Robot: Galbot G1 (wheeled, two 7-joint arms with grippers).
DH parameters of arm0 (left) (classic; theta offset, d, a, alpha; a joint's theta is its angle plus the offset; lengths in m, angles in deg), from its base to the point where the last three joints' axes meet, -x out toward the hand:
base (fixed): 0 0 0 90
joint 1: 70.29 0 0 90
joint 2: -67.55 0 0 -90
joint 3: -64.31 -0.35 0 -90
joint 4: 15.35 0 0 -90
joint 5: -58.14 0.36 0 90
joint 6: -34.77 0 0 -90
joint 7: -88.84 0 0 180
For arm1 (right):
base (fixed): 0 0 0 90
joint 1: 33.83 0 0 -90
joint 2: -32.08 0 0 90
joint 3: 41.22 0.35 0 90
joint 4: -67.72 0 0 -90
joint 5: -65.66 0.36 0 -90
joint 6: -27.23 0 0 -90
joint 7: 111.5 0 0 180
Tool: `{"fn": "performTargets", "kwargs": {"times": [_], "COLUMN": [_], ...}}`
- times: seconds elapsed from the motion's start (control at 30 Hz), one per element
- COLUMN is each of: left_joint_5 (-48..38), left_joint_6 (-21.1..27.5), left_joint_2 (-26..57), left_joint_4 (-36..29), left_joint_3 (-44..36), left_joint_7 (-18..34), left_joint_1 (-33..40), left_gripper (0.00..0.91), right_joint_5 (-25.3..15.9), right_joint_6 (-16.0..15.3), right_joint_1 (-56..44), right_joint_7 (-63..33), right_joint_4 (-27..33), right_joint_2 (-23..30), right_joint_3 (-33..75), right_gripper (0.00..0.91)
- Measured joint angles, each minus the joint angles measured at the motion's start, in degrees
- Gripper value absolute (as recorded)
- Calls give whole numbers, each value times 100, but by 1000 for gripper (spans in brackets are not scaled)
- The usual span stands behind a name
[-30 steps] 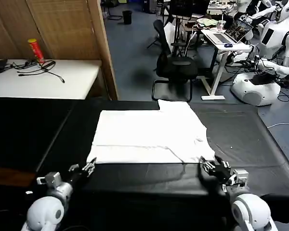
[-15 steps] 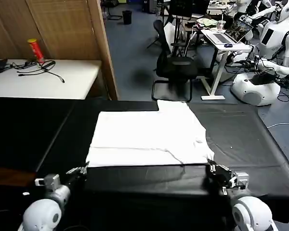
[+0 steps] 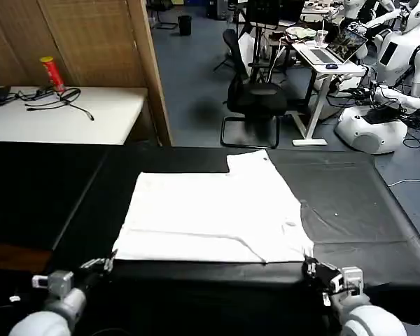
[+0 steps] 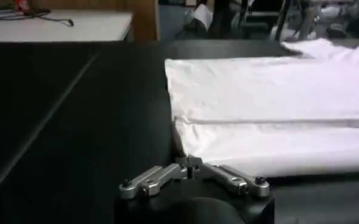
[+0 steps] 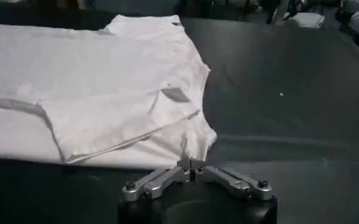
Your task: Fold and organize the clothes.
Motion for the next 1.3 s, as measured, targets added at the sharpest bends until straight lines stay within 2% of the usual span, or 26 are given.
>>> {"fn": "performTargets", "kwargs": {"times": [0.27,0.43,0.57,0.7,0.87,1.0,1.17,1.3], "left_joint_5": [278,384,274,-25,-577,-874,-1163,-1321], "left_joint_6": [300,606,581,572,638,628,663,807], "left_joint_2": [-54,-133,-177,-121,35,236,391,359], "left_joint_4": [-306,-542,-753,-744,-296,347,1426,2460], "left_joint_3": [148,293,494,619,390,-36,-767,-1371], "left_joint_7": [54,144,-12,-39,146,226,233,100], "left_joint_1": [-442,-616,-608,-191,980,2120,3523,4585], "left_gripper": [878,878,878,878,878,878,878,878], "right_joint_5": [-71,149,199,212,251,253,418,420], "right_joint_6": [-44,-38,426,645,760,790,498,411], "right_joint_1": [-294,-224,321,1382,2796,3860,5009,5762], "right_joint_7": [6,183,286,265,225,100,-120,-88], "right_joint_4": [-431,-595,-390,245,1285,2276,3491,4408], "right_joint_2": [35,-9,-126,-137,-152,-61,174,418], "right_joint_3": [113,262,183,-93,-631,-1150,-1757,-2037], "right_gripper": [878,878,878,878,878,878,878,878]}}
